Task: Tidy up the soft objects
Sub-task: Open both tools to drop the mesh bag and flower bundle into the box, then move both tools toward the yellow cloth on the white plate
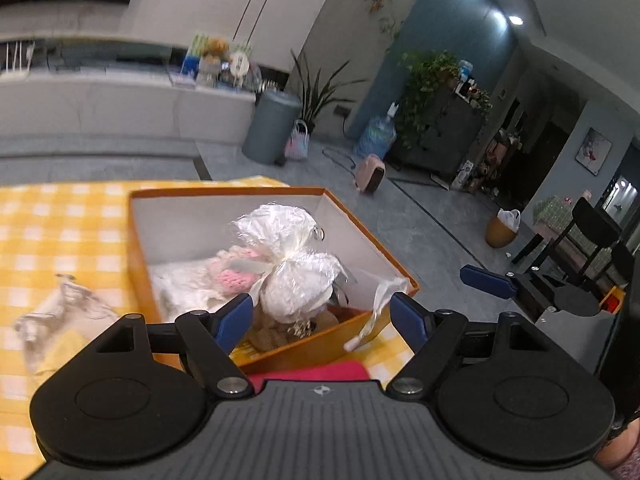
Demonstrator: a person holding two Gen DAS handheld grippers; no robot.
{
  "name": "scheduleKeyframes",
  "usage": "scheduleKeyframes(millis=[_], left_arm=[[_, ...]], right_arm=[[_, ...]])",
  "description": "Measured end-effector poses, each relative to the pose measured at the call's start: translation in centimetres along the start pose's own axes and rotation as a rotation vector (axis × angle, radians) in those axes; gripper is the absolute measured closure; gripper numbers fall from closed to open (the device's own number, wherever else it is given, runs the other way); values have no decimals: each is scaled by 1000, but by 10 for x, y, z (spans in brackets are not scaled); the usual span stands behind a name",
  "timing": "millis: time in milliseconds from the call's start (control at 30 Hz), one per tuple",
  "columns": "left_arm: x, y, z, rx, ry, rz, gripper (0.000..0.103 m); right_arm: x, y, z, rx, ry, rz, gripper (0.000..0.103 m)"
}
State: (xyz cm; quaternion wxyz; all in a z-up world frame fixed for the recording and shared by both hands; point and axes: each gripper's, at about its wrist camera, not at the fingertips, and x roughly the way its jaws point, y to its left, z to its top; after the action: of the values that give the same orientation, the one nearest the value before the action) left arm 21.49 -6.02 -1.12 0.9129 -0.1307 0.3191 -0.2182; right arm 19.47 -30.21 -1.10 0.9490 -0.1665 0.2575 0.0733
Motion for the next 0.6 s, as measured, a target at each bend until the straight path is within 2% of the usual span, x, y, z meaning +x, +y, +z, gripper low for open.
scheduleKeyframes(millis=[133,300,467,600], left_arm=[[-33,-2,-25,46,-43,0,12],[-71,5,-54,93,-88,59,12],[-96,22,-85,83,-86,111,12],[-109,33,-99,91,-69,157,12]], right_arm=[[-32,22,-12,15,-47,3,23],[-66,48,-31,63,-78,3,23],[-89,73,-46,117,-93,16,23],[-98,92,-59,145,-72,40,23]])
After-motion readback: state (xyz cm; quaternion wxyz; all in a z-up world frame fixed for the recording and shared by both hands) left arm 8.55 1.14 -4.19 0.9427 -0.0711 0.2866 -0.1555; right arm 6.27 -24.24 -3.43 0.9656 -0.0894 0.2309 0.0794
